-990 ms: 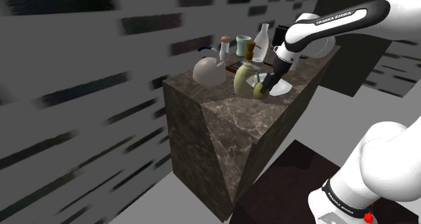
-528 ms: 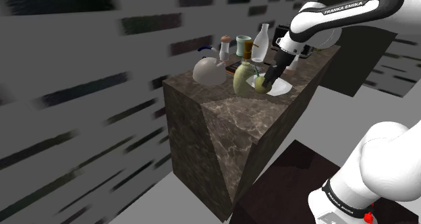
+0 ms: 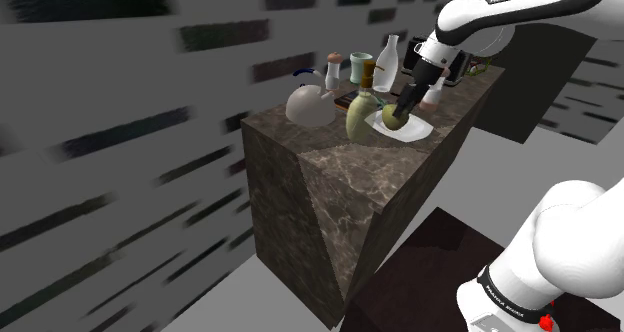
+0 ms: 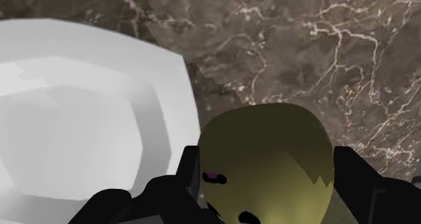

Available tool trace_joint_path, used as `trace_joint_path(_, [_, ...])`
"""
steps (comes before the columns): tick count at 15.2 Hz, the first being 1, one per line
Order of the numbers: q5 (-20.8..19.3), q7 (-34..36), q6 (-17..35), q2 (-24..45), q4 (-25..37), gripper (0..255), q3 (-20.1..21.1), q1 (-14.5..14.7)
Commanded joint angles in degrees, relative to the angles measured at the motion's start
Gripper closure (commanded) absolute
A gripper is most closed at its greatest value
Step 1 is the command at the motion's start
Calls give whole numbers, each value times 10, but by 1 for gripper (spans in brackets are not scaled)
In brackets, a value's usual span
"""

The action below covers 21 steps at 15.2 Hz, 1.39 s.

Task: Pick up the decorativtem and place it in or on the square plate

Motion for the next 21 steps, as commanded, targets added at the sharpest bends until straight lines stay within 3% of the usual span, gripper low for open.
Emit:
trace_joint_path(1, [8, -30, -3, 29, 25, 255, -23, -1])
trace_joint_path(10, [104, -197, -35, 210, 173, 255, -124, -20])
trace_joint_path(13, [101, -194, -32, 205, 166, 255, -121, -21])
trace_joint_path(14, [101, -194, -32, 205, 166, 0, -121, -21])
trace_joint_path(18, [79, -145, -113, 298, 250, 0, -94, 4])
trace_joint_path(21, [81, -146, -99, 301, 237, 0, -92, 6])
